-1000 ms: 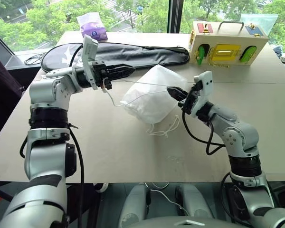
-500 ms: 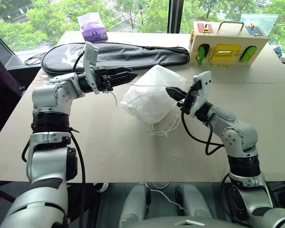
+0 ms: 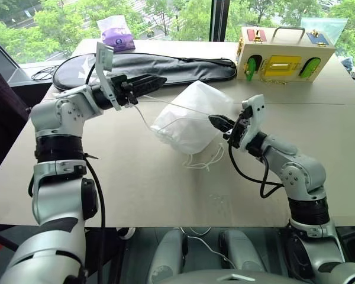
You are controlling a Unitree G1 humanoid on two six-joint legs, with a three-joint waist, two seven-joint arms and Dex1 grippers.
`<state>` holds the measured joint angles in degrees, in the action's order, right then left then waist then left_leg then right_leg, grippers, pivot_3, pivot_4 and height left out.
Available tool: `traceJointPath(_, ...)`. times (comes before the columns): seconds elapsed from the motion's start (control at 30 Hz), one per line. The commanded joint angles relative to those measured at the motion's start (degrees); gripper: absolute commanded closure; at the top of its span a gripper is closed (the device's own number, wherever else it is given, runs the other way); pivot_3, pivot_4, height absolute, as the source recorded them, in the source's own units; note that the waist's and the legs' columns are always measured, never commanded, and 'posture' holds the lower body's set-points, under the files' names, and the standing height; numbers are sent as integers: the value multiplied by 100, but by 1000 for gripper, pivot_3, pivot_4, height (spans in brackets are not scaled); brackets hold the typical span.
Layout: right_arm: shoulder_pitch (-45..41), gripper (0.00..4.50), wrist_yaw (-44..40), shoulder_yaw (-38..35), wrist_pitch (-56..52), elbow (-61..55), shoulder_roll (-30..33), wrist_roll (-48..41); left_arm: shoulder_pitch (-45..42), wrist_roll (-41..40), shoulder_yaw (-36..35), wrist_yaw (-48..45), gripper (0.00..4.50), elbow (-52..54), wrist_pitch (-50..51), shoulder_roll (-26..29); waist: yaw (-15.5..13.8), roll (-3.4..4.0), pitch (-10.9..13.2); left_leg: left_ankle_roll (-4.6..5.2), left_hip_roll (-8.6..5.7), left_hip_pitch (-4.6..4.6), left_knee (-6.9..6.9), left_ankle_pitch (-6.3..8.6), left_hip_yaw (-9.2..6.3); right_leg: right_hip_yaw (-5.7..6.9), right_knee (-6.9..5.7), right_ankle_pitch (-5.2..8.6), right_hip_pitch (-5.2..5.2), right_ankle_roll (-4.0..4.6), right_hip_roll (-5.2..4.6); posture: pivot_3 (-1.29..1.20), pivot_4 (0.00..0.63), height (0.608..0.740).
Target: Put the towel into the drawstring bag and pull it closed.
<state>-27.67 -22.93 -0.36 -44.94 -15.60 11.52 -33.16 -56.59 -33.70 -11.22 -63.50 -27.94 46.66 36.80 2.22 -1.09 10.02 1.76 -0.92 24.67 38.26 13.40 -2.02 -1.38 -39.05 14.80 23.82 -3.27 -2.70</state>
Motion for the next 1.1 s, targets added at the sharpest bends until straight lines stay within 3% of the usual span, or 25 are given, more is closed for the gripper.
traceJointPath(0.03,84,4500,115,-474,-73,-386,153,-256,-106,111,-109,-120,1021,-292,-313,221,2,0,0,0,0,0,0,0,0,0,0,0,0,0,0,0,150,740)
traceJointPath(0.23,224,4500,87,-847,-295,-788,250,-839,-125,556,12,-213,1021,-1087,-996,333,3,0,0,0,1,-1,-2,0,1,0,0,0,0,0,1,0,150,740)
traceJointPath(0.43,265,4500,43,-719,-399,-888,443,-985,-124,624,-28,-375,1021,-1380,-1111,267,-3,-1,0,1,-1,2,0,1,1,2,5,0,-2,0,-1,0,150,740)
traceJointPath(0.67,-113,4500,-66,-61,-205,-765,357,-712,-45,529,-73,-487,1021,-949,-1020,259,19,0,0,1,1,1,0,1,1,1,2,0,-2,0,0,0,150,740)
traceJointPath(1.0,-1207,4500,-139,1438,925,845,-856,662,-152,84,-183,273,1021,158,-328,-301,-1,-2,-1,-3,-2,2,4,-2,-2,2,0,0,-1,0,-2,0,150,740)
traceJointPath(1.03,-1285,3857,-184,1515,1024,1027,-931,773,-148,66,-191,426,1022,253,-287,-384,-3,-2,-1,-7,-3,2,6,-4,-2,2,0,-1,-2,0,-3,0,150,740)
traceJointPath(1.1,-1393,3024,-176,1595,1235,1322,-1075,983,-150,20,-228,642,1022,360,-217,-493,-1,-2,-1,-17,-6,2,5,-10,-3,3,1,-1,-2,-1,-5,0,150,740)
